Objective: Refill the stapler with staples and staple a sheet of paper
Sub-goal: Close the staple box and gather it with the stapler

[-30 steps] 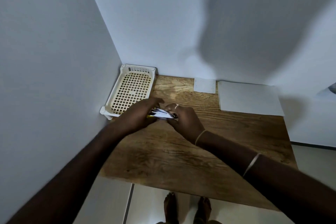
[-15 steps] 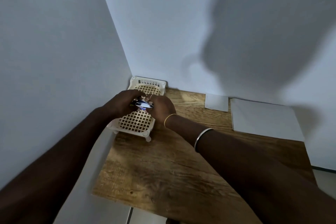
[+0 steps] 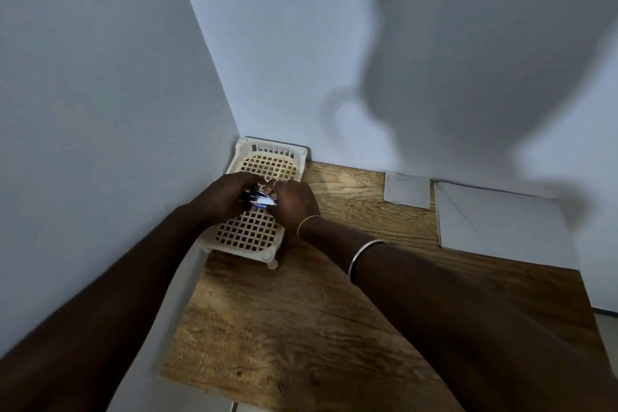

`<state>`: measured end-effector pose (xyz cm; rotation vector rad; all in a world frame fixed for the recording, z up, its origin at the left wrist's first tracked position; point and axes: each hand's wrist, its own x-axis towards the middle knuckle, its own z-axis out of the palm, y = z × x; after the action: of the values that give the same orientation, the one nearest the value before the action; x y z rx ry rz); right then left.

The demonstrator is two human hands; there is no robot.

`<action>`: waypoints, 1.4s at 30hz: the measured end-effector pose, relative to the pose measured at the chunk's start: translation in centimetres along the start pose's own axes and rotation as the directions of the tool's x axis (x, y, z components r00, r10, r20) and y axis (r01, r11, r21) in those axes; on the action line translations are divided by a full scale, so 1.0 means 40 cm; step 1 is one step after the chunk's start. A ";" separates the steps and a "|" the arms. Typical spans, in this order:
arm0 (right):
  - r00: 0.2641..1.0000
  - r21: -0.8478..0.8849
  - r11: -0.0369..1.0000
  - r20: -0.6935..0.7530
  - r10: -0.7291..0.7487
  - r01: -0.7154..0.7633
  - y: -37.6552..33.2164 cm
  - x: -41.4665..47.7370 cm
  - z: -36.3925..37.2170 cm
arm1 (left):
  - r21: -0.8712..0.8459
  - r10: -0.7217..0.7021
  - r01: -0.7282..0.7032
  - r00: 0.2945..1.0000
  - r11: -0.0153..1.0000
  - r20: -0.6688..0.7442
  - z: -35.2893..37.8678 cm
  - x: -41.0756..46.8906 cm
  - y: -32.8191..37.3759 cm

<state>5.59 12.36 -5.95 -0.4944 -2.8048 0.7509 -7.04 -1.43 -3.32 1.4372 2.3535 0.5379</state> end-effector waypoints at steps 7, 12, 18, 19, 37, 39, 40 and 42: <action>1.000 -0.001 1.000 -0.006 0.007 -0.007 0.004 0.000 0.012 | -0.006 -0.040 0.040 0.999 0.999 0.013 0.022 0.002 -0.022; 1.000 -0.020 1.000 -0.020 -0.015 0.014 0.002 0.001 0.015 | -0.039 -0.070 0.070 0.998 0.997 0.006 0.027 -0.001 -0.030; 0.999 0.011 1.000 -0.032 0.002 -0.002 0.005 -0.009 0.022 | -0.060 -0.059 0.058 0.998 0.997 -0.021 0.016 -0.003 -0.028; 0.999 0.018 1.000 -0.042 0.011 -0.010 0.004 -0.011 0.024 | -0.054 -0.047 0.045 0.999 0.998 -0.028 0.010 -0.003 -0.026; 0.998 -0.078 0.996 -0.055 0.034 -0.038 0.036 0.139 -0.027 | 0.079 0.072 -0.068 0.996 0.995 -0.052 -0.047 0.165 -0.022; 0.997 -0.100 0.994 -0.073 0.032 -0.039 0.043 0.151 -0.020 | 0.063 0.075 -0.073 0.996 0.995 -0.045 -0.041 0.175 -0.028; 0.996 -0.123 0.992 -0.085 0.028 -0.039 0.046 0.154 -0.017 | 0.063 0.086 -0.083 0.995 0.995 -0.044 -0.037 0.178 -0.029; 0.995 -0.176 0.983 -0.098 0.030 -0.047 0.053 0.161 -0.010 | 0.077 0.109 -0.105 0.993 0.991 -0.052 -0.030 0.186 -0.036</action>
<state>0.33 16.63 -6.03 -0.5996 -2.7935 0.4721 -11.95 4.46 -3.58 1.6088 2.3731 0.5296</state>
